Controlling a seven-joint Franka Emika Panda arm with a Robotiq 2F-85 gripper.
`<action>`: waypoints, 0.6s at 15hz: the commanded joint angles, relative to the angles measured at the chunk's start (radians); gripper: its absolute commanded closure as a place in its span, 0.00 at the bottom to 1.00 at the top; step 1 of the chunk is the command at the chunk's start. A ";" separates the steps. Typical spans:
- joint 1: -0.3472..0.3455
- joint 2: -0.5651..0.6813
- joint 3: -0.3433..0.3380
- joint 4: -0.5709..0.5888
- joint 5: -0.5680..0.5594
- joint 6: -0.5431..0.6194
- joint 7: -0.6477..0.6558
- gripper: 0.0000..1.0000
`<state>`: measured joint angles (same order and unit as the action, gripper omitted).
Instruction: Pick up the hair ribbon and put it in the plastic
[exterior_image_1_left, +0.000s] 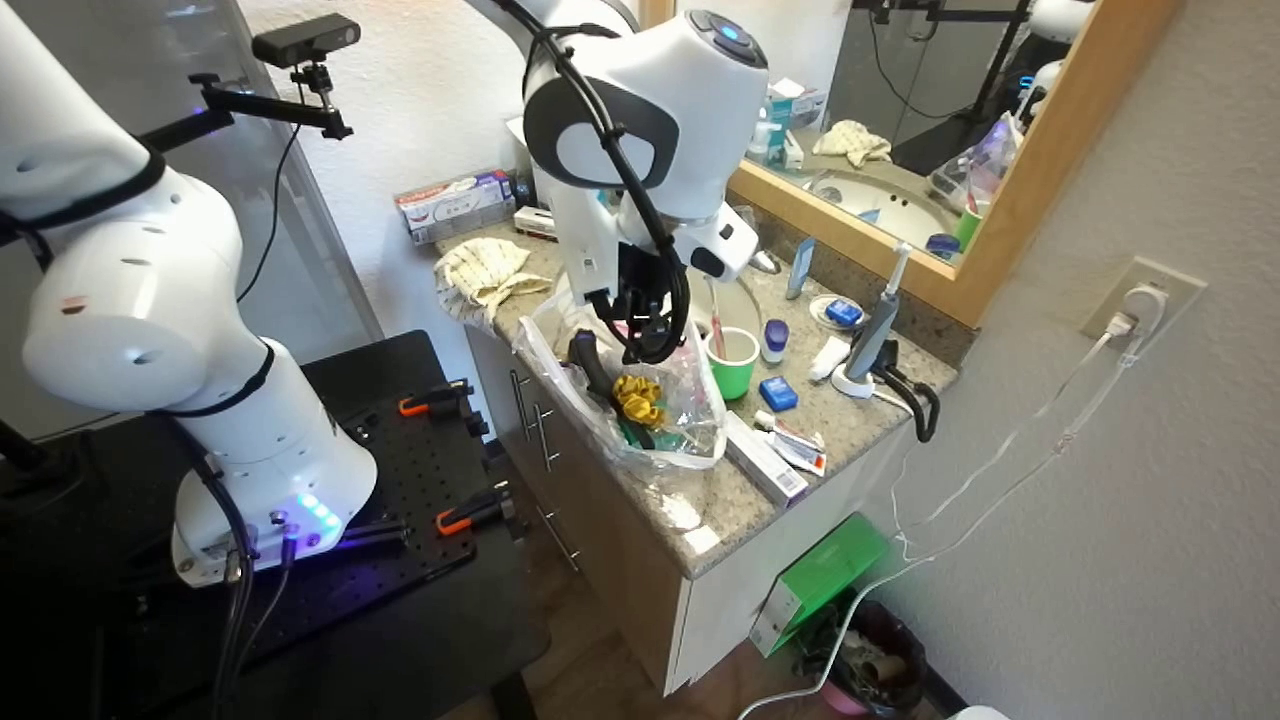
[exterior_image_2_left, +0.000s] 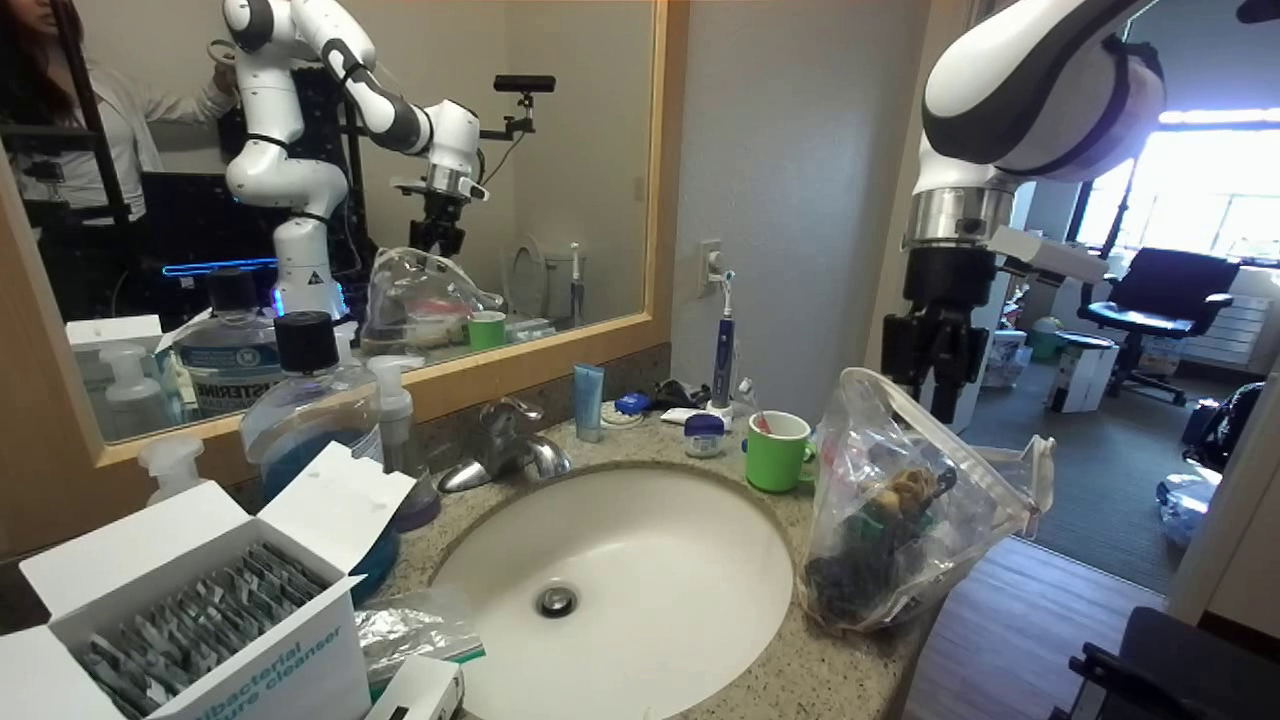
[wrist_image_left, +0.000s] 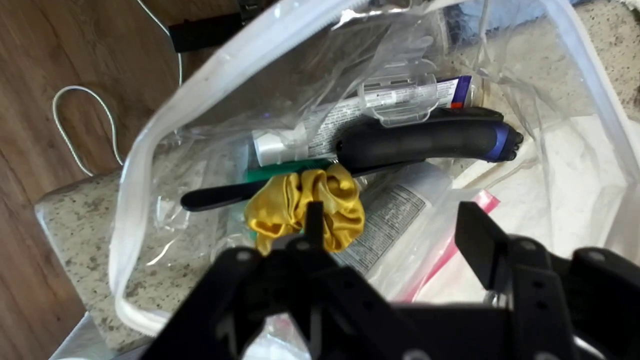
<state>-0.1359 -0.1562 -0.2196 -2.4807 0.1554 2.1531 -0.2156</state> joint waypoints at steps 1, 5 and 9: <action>-0.010 -0.079 0.016 -0.043 -0.024 0.025 0.011 0.01; -0.007 -0.148 0.023 -0.068 -0.051 0.023 0.021 0.00; 0.006 -0.231 0.043 -0.099 -0.068 0.007 0.014 0.00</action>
<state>-0.1352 -0.2951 -0.2022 -2.5274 0.1129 2.1540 -0.2127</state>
